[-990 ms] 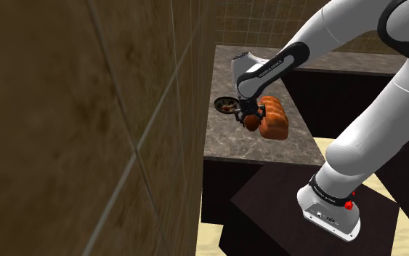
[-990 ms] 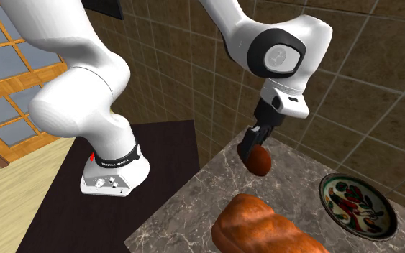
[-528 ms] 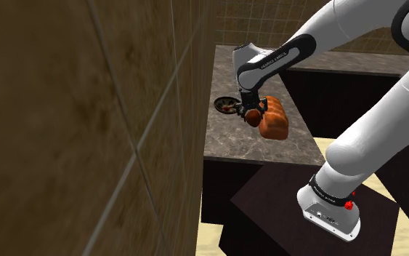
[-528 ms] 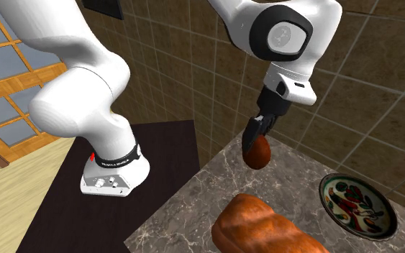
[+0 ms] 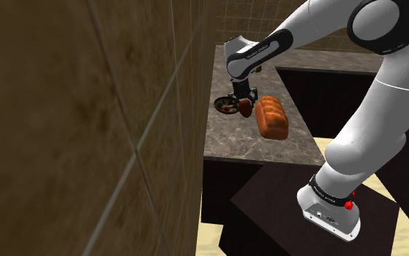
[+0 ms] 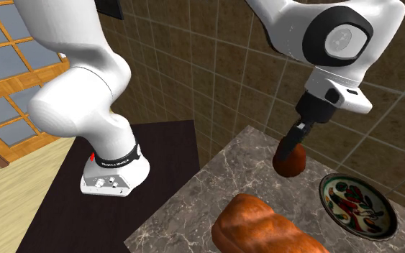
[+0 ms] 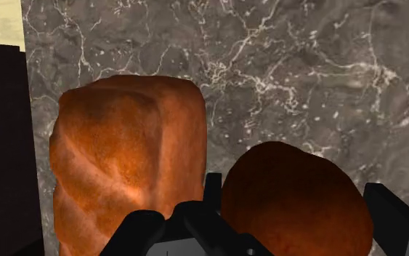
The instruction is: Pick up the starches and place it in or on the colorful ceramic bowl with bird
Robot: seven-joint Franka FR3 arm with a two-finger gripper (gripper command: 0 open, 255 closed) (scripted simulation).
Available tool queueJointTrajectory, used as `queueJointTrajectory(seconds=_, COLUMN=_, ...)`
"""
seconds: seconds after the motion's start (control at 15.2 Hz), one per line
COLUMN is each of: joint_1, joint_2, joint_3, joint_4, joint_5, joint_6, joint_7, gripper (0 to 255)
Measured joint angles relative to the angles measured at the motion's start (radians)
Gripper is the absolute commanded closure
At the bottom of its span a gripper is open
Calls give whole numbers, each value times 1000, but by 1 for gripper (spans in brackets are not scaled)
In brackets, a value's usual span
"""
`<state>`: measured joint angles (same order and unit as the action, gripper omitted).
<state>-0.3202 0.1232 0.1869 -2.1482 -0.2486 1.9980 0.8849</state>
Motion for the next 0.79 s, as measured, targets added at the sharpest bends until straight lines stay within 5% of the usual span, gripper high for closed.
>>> queueJointTrajectory(seconds=0.79, joint_1=0, joint_2=439, joint_3=-45, joint_4=663, joint_5=-52, joint_6=-213, joint_7=-91, gripper=255)
